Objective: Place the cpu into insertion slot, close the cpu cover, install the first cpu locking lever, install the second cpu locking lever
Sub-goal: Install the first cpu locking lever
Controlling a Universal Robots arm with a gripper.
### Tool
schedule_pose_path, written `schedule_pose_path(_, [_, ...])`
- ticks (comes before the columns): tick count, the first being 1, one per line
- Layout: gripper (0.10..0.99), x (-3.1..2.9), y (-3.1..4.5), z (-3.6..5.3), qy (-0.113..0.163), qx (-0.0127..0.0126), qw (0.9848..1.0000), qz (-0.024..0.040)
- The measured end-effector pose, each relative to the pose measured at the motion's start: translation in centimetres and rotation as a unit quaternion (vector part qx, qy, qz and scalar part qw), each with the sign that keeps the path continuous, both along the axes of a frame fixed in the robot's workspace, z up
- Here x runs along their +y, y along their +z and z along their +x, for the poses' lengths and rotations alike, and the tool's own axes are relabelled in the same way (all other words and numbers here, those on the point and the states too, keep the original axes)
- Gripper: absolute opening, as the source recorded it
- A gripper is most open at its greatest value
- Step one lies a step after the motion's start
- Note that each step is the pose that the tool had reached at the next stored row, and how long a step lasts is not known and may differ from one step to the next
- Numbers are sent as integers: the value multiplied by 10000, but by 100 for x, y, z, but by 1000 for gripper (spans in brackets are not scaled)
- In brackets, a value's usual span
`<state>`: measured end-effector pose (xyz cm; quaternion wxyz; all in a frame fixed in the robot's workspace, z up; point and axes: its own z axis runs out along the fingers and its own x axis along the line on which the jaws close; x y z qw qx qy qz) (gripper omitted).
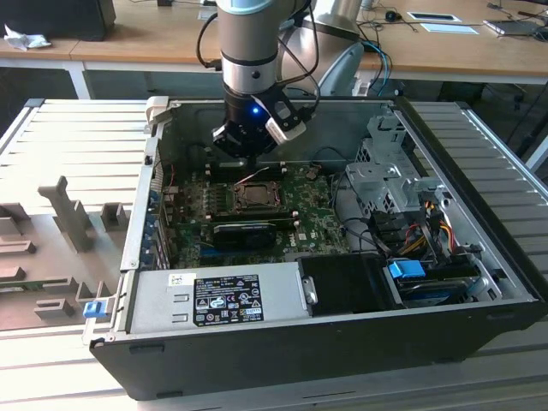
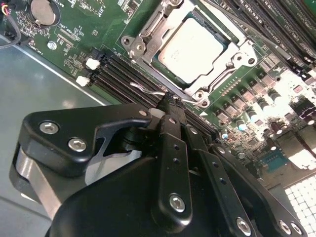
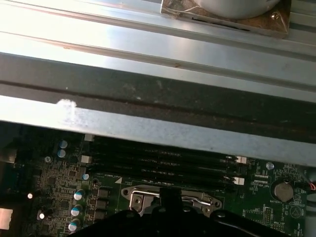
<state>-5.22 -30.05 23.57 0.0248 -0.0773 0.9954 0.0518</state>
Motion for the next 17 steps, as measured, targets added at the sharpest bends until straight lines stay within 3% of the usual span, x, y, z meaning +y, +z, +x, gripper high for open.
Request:
schedule_pose_path(3, [106,4,-27,17,167,3,9999,5])
schedule_pose_path(6, [106,37,-57,35,153,6,9999,7])
schedule_pose_path(10, [106,47,-69,42,-41,6,10000,12])
schedule_pose_path(12, [106,57,-73,50,-45,6,10000,74])
schedule_pose_path(17, [106,58,-76,62,-259,4,9996,104])
